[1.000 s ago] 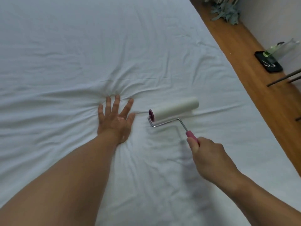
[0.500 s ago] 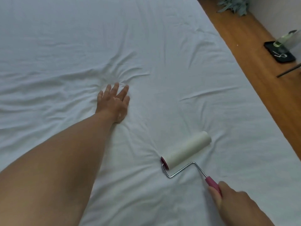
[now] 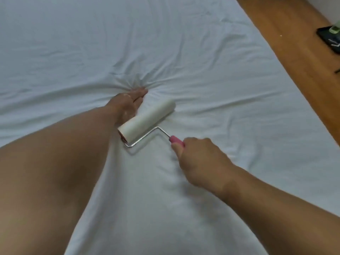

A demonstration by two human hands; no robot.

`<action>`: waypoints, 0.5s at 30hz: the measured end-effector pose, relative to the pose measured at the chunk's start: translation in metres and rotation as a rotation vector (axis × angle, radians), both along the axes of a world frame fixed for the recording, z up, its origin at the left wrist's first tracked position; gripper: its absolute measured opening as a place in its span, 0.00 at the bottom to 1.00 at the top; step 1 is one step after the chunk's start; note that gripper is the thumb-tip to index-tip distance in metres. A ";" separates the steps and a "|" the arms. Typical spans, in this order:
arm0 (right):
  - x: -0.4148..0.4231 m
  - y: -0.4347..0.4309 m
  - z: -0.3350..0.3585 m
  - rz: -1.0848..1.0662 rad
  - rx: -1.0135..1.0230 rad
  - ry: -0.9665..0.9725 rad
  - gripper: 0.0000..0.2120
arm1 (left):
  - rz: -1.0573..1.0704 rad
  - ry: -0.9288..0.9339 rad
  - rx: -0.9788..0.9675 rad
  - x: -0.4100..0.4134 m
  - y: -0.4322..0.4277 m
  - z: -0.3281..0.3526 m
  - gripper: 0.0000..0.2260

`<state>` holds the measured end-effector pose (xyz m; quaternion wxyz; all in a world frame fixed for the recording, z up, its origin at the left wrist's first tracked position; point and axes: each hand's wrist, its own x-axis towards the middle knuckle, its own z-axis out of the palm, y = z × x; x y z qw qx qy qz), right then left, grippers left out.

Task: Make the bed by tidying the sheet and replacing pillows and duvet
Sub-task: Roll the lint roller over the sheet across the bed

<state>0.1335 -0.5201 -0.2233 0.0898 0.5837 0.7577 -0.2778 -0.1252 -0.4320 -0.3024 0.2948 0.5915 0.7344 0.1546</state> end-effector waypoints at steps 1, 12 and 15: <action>-0.003 -0.006 -0.005 0.019 -0.038 -0.021 0.20 | 0.010 0.006 0.011 0.000 0.000 -0.004 0.19; 0.106 -0.072 0.029 0.031 -0.201 -0.541 0.42 | -0.131 0.146 0.010 -0.007 -0.001 -0.018 0.21; 0.072 -0.053 0.025 -0.039 -0.141 -0.331 0.26 | -0.139 0.187 0.000 -0.005 -0.003 -0.014 0.22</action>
